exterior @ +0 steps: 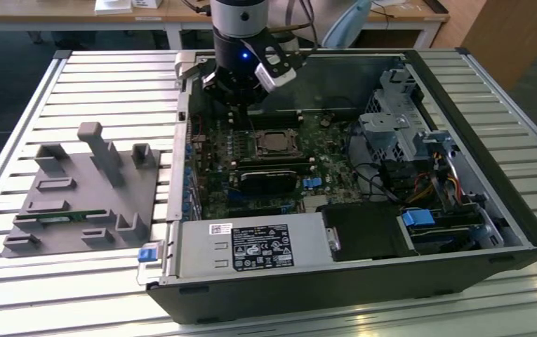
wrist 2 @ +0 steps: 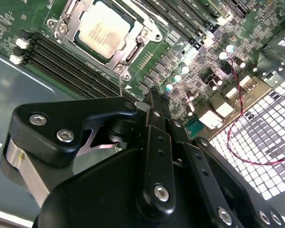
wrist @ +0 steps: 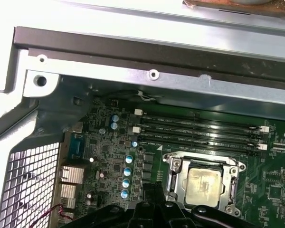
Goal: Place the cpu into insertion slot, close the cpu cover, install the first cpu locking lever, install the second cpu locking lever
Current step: 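Install the first cpu locking lever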
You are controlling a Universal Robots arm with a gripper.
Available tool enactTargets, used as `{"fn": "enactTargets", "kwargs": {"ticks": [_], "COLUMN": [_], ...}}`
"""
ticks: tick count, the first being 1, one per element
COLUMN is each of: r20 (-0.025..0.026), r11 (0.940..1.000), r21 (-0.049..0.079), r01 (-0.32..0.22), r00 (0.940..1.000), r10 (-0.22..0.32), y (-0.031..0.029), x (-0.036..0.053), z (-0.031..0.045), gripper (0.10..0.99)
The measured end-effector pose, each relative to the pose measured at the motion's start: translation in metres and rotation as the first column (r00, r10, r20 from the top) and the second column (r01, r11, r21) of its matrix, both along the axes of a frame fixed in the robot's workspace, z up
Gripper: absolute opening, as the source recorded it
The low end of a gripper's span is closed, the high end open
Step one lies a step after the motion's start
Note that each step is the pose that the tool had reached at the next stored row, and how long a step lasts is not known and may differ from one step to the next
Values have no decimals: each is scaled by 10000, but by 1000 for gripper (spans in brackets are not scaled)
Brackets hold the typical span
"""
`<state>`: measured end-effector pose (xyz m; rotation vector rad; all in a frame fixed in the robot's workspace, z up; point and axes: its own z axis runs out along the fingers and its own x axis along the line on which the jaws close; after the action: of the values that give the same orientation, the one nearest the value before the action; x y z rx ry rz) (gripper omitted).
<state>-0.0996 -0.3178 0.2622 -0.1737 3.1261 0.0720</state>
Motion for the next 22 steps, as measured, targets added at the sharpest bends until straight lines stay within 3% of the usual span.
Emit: {"fn": "enactTargets", "kwargs": {"ticks": [4,9,15,22], "r20": [1,0,0,1], "r11": [10000,10000,10000,9998], "r21": [1,0,0,1], "r01": [0,1,6,190], "r00": [10000,10000,10000,9998], "r10": [0,-1,-6,-190], "y": [24,115,208,263], "x": [-51,-88,-90,-43], "z": [-6,-15,-58,-78], "gripper": [106,106,106,106]}}
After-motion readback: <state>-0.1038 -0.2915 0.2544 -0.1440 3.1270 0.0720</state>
